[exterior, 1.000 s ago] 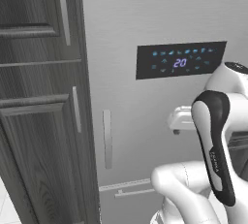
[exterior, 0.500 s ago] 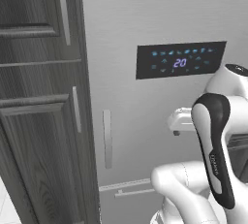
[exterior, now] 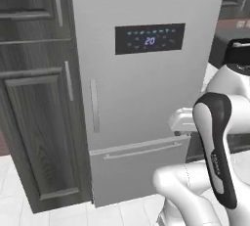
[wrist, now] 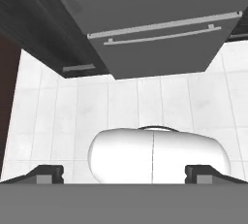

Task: Navigate to the stove.

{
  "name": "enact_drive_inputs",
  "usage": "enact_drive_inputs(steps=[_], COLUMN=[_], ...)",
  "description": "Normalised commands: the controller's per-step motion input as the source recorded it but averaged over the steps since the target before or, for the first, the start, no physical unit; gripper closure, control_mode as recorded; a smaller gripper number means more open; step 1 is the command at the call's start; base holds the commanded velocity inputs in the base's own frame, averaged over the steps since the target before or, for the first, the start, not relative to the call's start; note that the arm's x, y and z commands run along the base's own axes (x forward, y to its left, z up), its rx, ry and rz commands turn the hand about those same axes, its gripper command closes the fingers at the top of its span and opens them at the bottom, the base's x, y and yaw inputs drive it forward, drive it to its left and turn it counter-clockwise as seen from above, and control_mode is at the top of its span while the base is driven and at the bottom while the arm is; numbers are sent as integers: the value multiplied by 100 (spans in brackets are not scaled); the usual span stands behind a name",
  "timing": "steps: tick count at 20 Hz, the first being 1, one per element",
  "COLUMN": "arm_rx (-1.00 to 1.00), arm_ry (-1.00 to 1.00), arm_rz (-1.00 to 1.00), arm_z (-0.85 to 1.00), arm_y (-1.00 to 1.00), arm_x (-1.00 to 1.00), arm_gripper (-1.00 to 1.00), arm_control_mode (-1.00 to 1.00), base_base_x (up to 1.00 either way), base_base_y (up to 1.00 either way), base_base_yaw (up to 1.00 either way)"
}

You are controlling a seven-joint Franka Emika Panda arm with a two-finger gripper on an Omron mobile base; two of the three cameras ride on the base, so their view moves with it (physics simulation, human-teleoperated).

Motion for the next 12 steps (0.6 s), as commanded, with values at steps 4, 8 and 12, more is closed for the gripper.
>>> enact_drive_inputs(steps=[4, 8, 12], arm_rx=[0, 0, 0], arm_ry=[0, 0, 0], arm_rz=[0, 0, 0], arm_z=[0, 0, 0], arm_y=[0, 0, 0], arm_x=[0, 0, 0], arm_gripper=[-100, -100, -100], arm_control_mode=[100, 100, 100], base_base_x=[-65, -2, 0], base_base_y=[-1, 0, 0], base_base_yaw=[-68, -96, -100])
